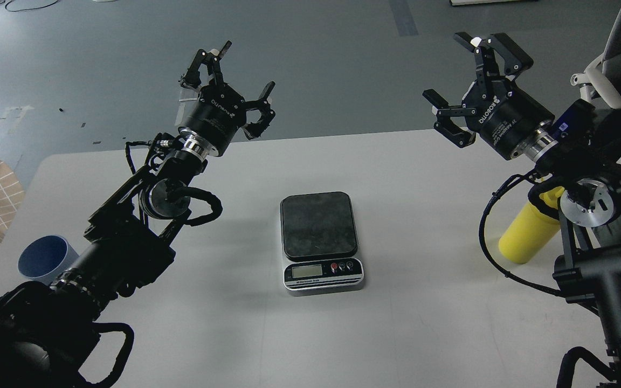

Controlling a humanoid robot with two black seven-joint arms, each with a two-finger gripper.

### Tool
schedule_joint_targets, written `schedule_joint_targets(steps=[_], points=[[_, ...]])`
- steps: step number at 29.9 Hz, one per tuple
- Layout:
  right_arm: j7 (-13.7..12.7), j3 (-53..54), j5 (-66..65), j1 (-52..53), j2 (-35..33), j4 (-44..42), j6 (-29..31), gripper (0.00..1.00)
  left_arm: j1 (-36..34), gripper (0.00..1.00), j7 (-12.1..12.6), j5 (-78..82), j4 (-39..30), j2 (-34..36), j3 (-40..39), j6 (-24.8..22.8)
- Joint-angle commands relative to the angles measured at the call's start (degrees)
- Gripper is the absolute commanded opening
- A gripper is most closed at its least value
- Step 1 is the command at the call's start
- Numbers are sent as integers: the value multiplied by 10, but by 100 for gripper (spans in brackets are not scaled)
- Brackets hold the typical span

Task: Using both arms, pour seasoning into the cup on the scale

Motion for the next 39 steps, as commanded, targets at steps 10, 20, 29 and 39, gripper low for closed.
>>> schedule_joint_targets(steps=[10, 20, 29, 39], points=[[0, -1, 18, -13, 0, 3, 0, 100, 23, 100, 0, 0, 0, -15, -5, 0], [0, 0, 17, -13, 0, 2, 0, 100, 24, 100, 0, 0, 0, -22, -5, 0], [0, -10, 14, -21, 0, 3, 0, 100, 24, 100, 0, 0, 1, -30, -4, 0], [-1, -12, 9, -24, 0, 4, 0, 100, 26, 100, -2, 0, 1, -30, -6, 0]])
